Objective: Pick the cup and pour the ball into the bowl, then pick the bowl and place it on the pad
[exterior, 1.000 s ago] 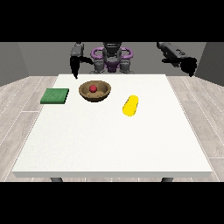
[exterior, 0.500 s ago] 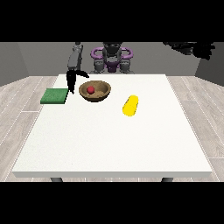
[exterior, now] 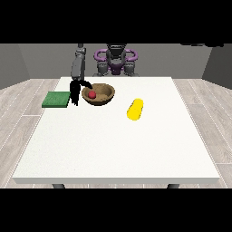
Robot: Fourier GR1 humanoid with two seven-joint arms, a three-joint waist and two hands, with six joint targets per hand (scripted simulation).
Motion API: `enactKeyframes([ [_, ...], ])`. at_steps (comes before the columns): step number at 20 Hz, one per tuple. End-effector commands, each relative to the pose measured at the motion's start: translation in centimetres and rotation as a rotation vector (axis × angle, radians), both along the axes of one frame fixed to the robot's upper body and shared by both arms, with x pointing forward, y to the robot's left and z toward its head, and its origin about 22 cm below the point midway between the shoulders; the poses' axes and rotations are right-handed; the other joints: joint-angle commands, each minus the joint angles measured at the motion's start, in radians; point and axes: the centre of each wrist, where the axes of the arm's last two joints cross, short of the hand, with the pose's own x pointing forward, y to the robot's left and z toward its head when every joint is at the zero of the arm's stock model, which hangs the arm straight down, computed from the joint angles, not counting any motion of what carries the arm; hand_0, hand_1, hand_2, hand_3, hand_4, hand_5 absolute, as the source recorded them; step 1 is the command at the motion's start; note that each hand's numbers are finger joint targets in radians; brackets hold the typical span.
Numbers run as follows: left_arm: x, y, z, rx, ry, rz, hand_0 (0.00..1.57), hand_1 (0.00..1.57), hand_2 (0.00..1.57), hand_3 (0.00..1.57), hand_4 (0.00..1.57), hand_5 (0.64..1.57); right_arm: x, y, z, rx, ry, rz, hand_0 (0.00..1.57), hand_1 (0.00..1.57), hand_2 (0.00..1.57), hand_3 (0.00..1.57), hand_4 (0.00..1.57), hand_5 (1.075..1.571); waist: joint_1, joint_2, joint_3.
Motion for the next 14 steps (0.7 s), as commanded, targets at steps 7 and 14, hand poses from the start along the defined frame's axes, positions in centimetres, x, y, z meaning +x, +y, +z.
enactKeyframes([
  [7, -1.4, -0.1, 3.7, 0.002, -0.052, -0.018, 0.00, 0.00, 0.00, 0.00, 0.00, 1.529, 0.3, 1.0, -3.4, 0.018, 0.009, -0.033, 0.00, 0.00, 0.00, 0.00, 0.31, 1.568, 0.039, 0.047, 0.0005],
  [14, -1.8, 0.0, 5.1, 0.012, -0.060, -0.030, 0.00, 0.00, 0.00, 0.00, 0.00, 1.539, 1.3, 2.3, -2.4, -0.008, 0.025, -0.022, 0.00, 0.00, 0.00, 0.00, 0.39, 1.570, 0.044, 0.048, -0.0002],
])
